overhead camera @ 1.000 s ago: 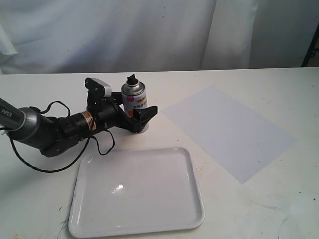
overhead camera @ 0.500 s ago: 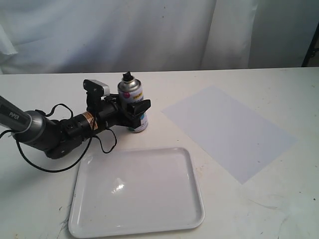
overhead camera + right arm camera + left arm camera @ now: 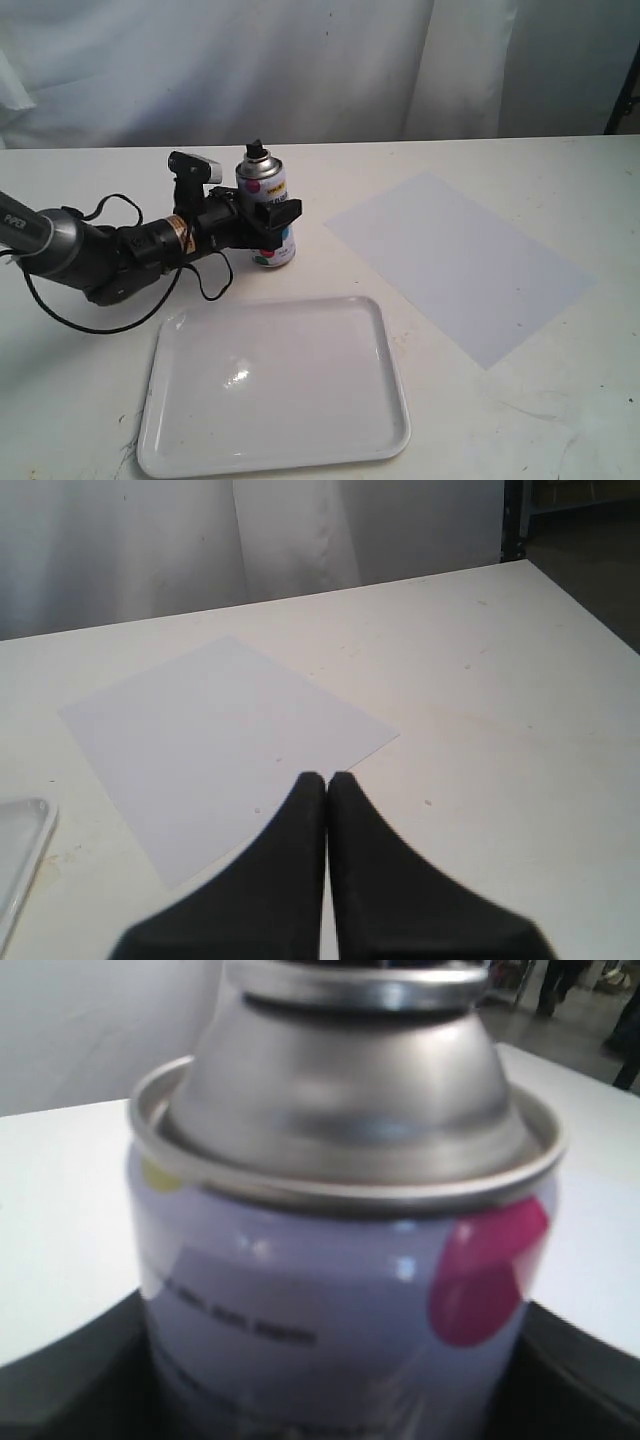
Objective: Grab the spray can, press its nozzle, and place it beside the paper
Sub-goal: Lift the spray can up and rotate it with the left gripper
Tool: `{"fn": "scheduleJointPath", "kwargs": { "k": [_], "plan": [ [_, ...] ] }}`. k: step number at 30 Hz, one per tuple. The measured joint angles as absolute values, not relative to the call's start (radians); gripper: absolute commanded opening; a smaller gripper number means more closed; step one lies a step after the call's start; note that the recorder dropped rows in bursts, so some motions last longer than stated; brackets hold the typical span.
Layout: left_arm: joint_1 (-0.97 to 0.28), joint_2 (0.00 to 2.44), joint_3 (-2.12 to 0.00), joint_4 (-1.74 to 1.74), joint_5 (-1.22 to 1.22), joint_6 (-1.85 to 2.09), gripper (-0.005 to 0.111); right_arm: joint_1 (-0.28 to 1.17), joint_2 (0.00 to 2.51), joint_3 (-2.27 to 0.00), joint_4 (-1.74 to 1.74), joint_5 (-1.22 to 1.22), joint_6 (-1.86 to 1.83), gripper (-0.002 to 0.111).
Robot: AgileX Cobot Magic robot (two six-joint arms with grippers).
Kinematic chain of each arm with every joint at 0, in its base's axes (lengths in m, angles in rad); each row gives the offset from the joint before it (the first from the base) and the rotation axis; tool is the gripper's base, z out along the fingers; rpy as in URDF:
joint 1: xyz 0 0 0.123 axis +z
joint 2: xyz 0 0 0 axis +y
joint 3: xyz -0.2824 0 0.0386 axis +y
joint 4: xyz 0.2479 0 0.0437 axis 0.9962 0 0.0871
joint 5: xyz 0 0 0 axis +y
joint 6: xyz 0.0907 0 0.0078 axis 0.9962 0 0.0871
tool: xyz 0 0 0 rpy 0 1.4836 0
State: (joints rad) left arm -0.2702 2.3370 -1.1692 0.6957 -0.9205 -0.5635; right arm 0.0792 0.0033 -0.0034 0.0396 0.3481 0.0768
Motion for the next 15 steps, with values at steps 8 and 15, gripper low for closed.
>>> {"fn": "scheduleJointPath", "kwargs": {
  "k": [8,15],
  "plan": [
    [-0.270,2.220,-1.167,0.827,-0.681,-0.622,0.000,0.079,0.003,-0.003,0.040,0.348,0.079,0.000],
    [-0.286,2.060,-1.171,1.070,-0.568,-0.696,0.000,0.079,0.003,-0.003,0.040,0.348,0.079,0.000]
  ]
}}
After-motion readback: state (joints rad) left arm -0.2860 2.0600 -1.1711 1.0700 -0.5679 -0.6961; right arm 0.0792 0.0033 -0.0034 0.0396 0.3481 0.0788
